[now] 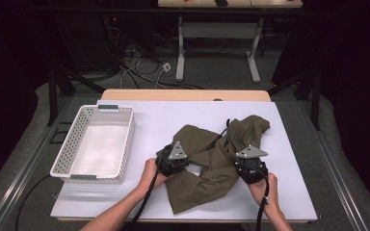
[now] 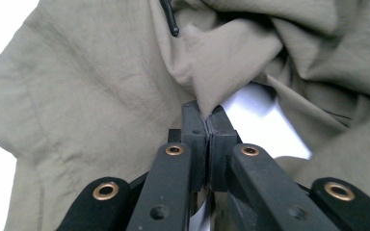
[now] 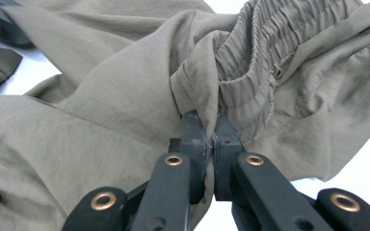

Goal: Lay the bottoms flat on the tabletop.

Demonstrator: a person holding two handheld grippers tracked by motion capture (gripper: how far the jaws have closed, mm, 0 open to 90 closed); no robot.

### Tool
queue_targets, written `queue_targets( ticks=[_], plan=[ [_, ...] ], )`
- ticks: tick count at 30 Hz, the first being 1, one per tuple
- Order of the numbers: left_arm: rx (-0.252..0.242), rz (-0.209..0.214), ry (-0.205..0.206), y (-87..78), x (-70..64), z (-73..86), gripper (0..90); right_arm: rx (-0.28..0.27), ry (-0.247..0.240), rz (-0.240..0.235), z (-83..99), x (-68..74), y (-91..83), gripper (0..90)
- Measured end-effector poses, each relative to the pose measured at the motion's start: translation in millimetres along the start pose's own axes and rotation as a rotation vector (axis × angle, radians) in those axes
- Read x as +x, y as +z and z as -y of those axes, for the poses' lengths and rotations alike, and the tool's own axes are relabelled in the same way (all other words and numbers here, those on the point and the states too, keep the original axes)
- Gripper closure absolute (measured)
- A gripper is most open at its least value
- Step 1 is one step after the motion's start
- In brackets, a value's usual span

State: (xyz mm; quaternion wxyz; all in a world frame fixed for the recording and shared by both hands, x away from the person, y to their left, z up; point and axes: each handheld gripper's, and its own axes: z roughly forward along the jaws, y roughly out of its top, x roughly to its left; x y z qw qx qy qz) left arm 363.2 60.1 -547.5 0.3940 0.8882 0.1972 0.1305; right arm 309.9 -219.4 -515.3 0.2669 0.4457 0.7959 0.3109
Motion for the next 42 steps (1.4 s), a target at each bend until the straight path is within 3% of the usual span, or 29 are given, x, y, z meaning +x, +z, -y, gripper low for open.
queue_targets(
  ticks=[7, 13, 18, 22, 27, 30, 32, 37, 42],
  plan=[
    [-0.011, -0.036, -0.024, -23.7, 0.9, 7.1, 89.5, -0.022, -0.007, 0.029, 1.3, -0.9, -7.5, 88.0],
    [-0.009, -0.048, -0.061, -40.0, -7.9, 19.0, 89.5, -0.014, -0.007, 0.058, 6.6, -6.4, -10.9, 88.1],
    [-0.003, -0.049, -0.067, -52.8, -16.5, 25.9, 89.5, 0.019, -0.001, 0.084, 13.1, -14.1, -12.2, 88.1],
    [0.029, -0.036, -0.069, -62.1, -25.3, 35.9, 89.4, 0.053, 0.006, 0.089, 17.6, -18.8, -11.7, 88.0],
    [0.039, -0.032, -0.064, -62.0, -28.4, 38.6, 87.8, 0.105, 0.000, 0.080, 23.0, -18.9, -4.5, 86.3],
    [0.016, -0.035, -0.073, -60.6, -24.4, 34.8, 77.3, 0.110, -0.015, 0.076, 22.0, -17.7, -2.1, 83.9],
    [-0.024, 0.001, -0.090, -62.3, -20.8, 35.1, 66.7, 0.110, -0.025, 0.071, 21.1, -16.5, -1.8, 84.2],
    [-0.038, -0.029, -0.133, -58.9, -16.1, 34.4, 43.8, 0.080, -0.017, 0.058, 17.1, -15.5, -4.2, 81.8],
    [-0.084, -0.064, -0.150, -56.3, -12.6, 24.1, 28.4, 0.037, -0.005, 0.017, 12.5, -13.9, -8.5, 66.4]
  ],
)
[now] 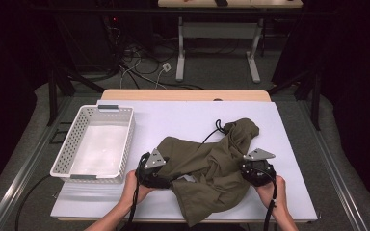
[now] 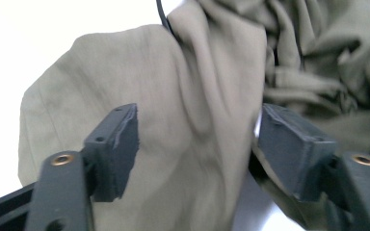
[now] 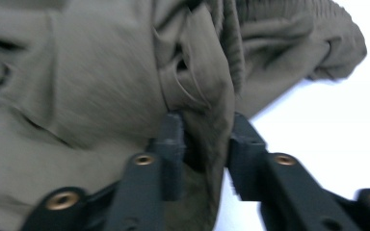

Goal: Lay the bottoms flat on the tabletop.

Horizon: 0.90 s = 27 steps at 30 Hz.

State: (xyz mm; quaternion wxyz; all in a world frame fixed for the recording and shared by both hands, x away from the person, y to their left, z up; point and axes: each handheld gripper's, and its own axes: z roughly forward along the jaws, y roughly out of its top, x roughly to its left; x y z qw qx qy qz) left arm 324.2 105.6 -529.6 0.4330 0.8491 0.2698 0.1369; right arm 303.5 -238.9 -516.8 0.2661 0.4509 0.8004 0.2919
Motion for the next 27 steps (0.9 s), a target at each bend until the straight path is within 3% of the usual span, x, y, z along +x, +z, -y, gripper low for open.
queue_targets(
  ticks=[3, 4, 7, 10, 13, 18, 22, 27],
  plan=[
    [-0.012, -0.019, -0.029, 8.1, 2.9, -8.3, 21.1, -0.022, 0.004, -0.012, -2.1, 1.2, -1.0, 60.0],
    [-0.010, -0.023, -0.037, 10.8, 3.7, -9.6, 15.0, -0.027, 0.002, -0.011, -2.3, 1.8, 0.1, 60.2],
    [0.007, -0.016, -0.082, 21.6, 6.8, -8.1, 14.1, -0.012, -0.009, -0.024, -2.3, 2.8, 3.7, 73.1],
    [0.068, -0.034, -0.078, 33.5, 9.8, -2.8, 17.4, 0.001, -0.017, -0.021, -1.8, 5.3, 6.7, 80.5],
    [0.072, 0.012, -0.102, 42.6, 13.4, 4.1, 28.6, 0.004, -0.029, -0.014, -2.7, 9.1, 8.8, 85.5],
    [0.094, 0.072, -0.028, 48.2, 6.0, 8.9, 60.3, 0.004, -0.047, -0.010, -2.9, 13.1, 10.3, 87.6],
    [0.091, 0.079, -0.020, 46.9, 2.1, 9.1, 80.5, 0.003, -0.055, -0.009, -1.6, 12.7, 10.0, 88.1],
    [0.086, 0.070, -0.012, 40.6, -1.0, 7.3, 87.6, -0.007, -0.055, 0.009, -1.3, 12.9, 5.7, 88.6]
  ],
)
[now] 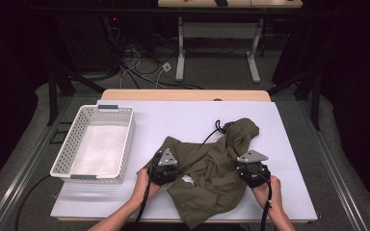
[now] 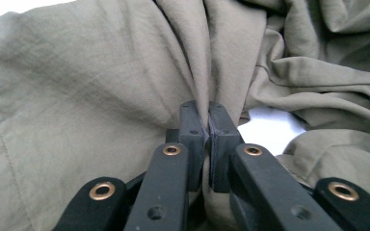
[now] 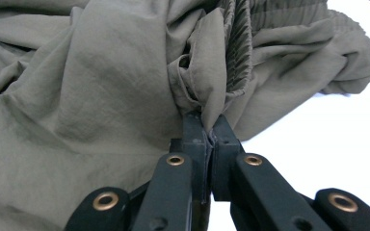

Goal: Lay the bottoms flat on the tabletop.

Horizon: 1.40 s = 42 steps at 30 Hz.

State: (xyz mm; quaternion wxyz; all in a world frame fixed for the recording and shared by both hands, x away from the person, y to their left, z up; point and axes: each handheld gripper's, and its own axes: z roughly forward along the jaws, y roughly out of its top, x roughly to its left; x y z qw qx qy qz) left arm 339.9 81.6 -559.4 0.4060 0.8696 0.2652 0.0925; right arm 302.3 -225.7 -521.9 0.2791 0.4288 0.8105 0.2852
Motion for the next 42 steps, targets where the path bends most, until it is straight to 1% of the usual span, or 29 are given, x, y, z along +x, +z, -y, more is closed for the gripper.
queue_targets(
  ticks=[2, 7, 8, 11, 13, 15, 16, 19, 21, 23, 24, 26, 27, 28, 30, 32, 35, 36, 39, 40, 41, 42],
  plan=[
    [-0.014, -0.003, 0.004, -4.2, -1.4, -0.7, 87.7, -0.005, -0.004, 0.013, 0.5, -1.5, -2.6, 88.6],
    [-0.049, 0.009, -0.016, -18.5, -5.9, 0.2, 87.9, -0.008, 0.008, 0.026, 3.3, -6.5, -7.0, 88.6],
    [-0.050, 0.011, -0.014, -23.3, -8.2, 1.1, 87.8, -0.007, 0.014, 0.028, 3.6, -6.8, -7.7, 88.7],
    [-0.044, 0.015, 0.000, -34.7, -13.5, 4.4, 87.8, -0.006, 0.016, 0.035, 4.5, -8.9, -11.2, 88.6],
    [-0.030, 0.013, 0.012, -40.6, -15.0, 7.1, 87.7, -0.003, 0.016, 0.037, 4.6, -9.3, -11.2, 88.5],
    [-0.022, 0.005, 0.014, -40.6, -12.9, 7.7, 86.1, 0.011, 0.023, 0.022, 4.9, -8.9, -9.2, 87.4],
    [-0.019, -0.004, 0.017, -39.4, -10.9, 6.8, 84.9, 0.022, 0.018, 0.017, 4.9, -8.5, -7.7, 85.9],
    [-0.044, -0.039, 0.003, -38.2, -7.8, 1.2, 67.9, 0.037, 0.010, -0.002, 5.0, -7.4, -3.7, 76.8],
    [-0.053, -0.071, -0.004, -38.1, -5.9, -4.6, 51.7, 0.031, 0.012, -0.013, 4.7, -8.4, -3.5, 73.4],
    [-0.073, -0.096, -0.009, -36.9, -3.0, -9.2, 44.7, 0.028, 0.019, -0.025, 4.3, -8.5, -3.4, 67.7],
    [-0.071, -0.105, -0.007, -35.6, -1.7, -10.8, 40.8, 0.025, 0.019, -0.030, 3.8, -8.4, -3.5, 63.9],
    [-0.068, -0.107, -0.014, -31.2, 2.1, -14.6, 36.0, 0.012, 0.022, -0.036, 2.3, -7.8, -4.5, 57.6],
    [-0.061, -0.116, -0.019, -28.3, 3.7, -16.7, 33.5, 0.002, 0.023, -0.039, 1.4, -7.3, -4.8, 54.0],
    [-0.052, -0.110, -0.022, -25.3, 6.0, -18.9, 31.8, -0.012, 0.025, -0.034, 0.1, -6.3, -5.6, 51.8],
    [-0.026, -0.108, -0.035, -18.7, 9.6, -22.2, 27.1, -0.036, 0.024, -0.027, -2.8, -4.0, -6.7, 49.8],
    [-0.013, -0.110, -0.031, -13.8, 11.4, -24.8, 25.8, -0.048, 0.018, -0.028, -4.4, -2.5, -6.0, 51.1],
    [0.003, -0.121, -0.032, -3.4, 14.3, -31.1, 24.5, -0.049, 0.007, -0.026, -5.0, 0.1, -2.4, 61.5],
    [0.022, -0.124, -0.034, 3.0, 15.5, -33.7, 24.5, -0.046, 0.000, -0.029, -4.2, 0.0, -0.7, 63.6],
    [0.056, -0.110, -0.041, 18.6, 16.4, -36.5, 24.9, -0.029, 0.001, -0.044, -0.8, -0.2, 2.3, 71.8],
    [0.076, -0.103, -0.038, 25.1, 16.4, -36.5, 25.7, -0.025, 0.001, -0.044, -0.5, -0.3, 2.5, 73.1],
    [0.083, -0.096, -0.037, 28.2, 16.2, -36.1, 28.1, -0.026, 0.001, -0.047, 0.0, -0.6, 2.2, 75.4],
    [0.091, -0.076, -0.031, 31.1, 16.4, -35.4, 31.9, -0.030, 0.001, -0.048, 0.2, -0.7, 2.2, 76.0]
  ],
)
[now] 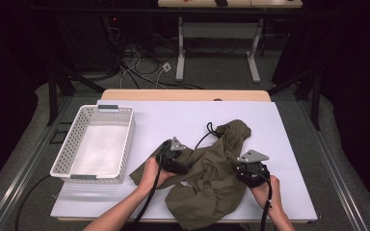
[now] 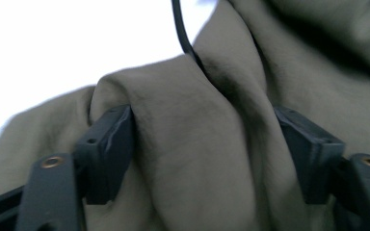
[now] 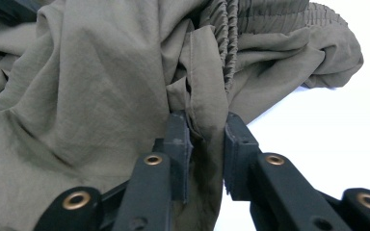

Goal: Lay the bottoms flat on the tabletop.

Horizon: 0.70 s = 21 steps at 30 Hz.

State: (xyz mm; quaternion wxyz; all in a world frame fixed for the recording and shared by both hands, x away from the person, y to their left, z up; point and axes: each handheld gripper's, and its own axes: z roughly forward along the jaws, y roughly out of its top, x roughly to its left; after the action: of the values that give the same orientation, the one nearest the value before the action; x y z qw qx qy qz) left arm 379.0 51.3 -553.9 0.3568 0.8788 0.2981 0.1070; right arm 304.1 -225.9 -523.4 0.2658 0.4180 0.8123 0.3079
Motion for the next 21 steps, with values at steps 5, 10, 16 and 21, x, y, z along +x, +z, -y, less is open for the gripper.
queue_targets(
  ticks=[5, 10, 16, 21],
  plan=[
    [-0.036, 0.064, 0.047, 1.9, -3.8, 5.9, 68.9, -0.004, -0.010, 0.010, -0.6, 1.1, -2.3, 78.7],
    [-0.060, 0.034, 0.071, -5.5, -5.8, 10.0, 84.1, -0.023, -0.012, 0.035, -0.3, -0.2, -9.3, 79.6],
    [-0.112, -0.038, 0.064, -32.1, -3.6, 16.7, 85.0, -0.050, 0.018, 0.072, 1.3, -10.1, -21.0, 80.7],
    [-0.140, -0.091, 0.024, -53.6, -0.3, 21.0, 85.0, -0.039, 0.032, 0.102, 2.2, -14.3, -20.7, 81.2]
  ],
)
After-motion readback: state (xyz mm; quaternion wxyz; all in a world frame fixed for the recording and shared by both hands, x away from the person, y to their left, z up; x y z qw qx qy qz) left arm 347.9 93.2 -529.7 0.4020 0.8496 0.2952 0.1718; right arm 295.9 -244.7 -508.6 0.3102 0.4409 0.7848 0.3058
